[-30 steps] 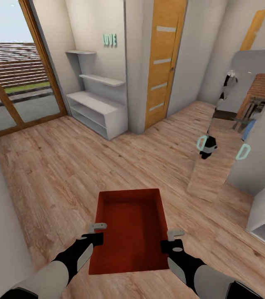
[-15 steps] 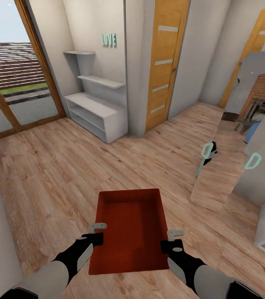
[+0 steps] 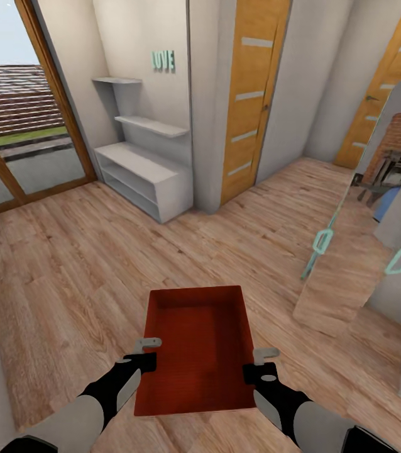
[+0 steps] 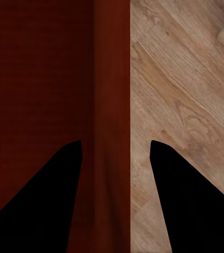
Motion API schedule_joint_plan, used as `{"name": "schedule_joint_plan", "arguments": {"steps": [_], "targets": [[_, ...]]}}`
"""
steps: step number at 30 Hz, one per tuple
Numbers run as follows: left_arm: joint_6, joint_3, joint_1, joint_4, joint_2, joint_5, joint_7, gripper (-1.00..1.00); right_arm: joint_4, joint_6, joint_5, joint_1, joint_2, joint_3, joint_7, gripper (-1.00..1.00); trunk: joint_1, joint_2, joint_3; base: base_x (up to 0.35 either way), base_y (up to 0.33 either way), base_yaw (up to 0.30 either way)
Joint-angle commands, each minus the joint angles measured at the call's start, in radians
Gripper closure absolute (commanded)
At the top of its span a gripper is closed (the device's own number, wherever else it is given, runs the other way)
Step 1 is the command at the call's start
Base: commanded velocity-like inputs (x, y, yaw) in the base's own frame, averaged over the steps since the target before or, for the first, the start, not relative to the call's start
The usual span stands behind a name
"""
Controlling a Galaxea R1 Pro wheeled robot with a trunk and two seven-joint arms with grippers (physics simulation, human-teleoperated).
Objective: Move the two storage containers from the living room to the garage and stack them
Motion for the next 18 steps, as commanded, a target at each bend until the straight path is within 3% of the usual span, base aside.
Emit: {"name": "schedule_joint_plan", "arguments": {"steps": [1,18], "targets": [[0.0,-0.03,0.0,-0.006,0.018,-0.001,0.015,1.0,0.002,-0.003,-0.037,-0.001,-0.001,-0.002,-0.003,1.0,0.001,-0.002,-0.002,0.323,0.0,0.0],[0.0,-0.03,0.0,-0.006,0.018,-0.001,0.015,1.0,0.002,-0.003,-0.037,-0.001,0.0,-0.002,-0.003,1.0,0.001,-0.002,-0.002,0.323,0.0,0.0]]}}
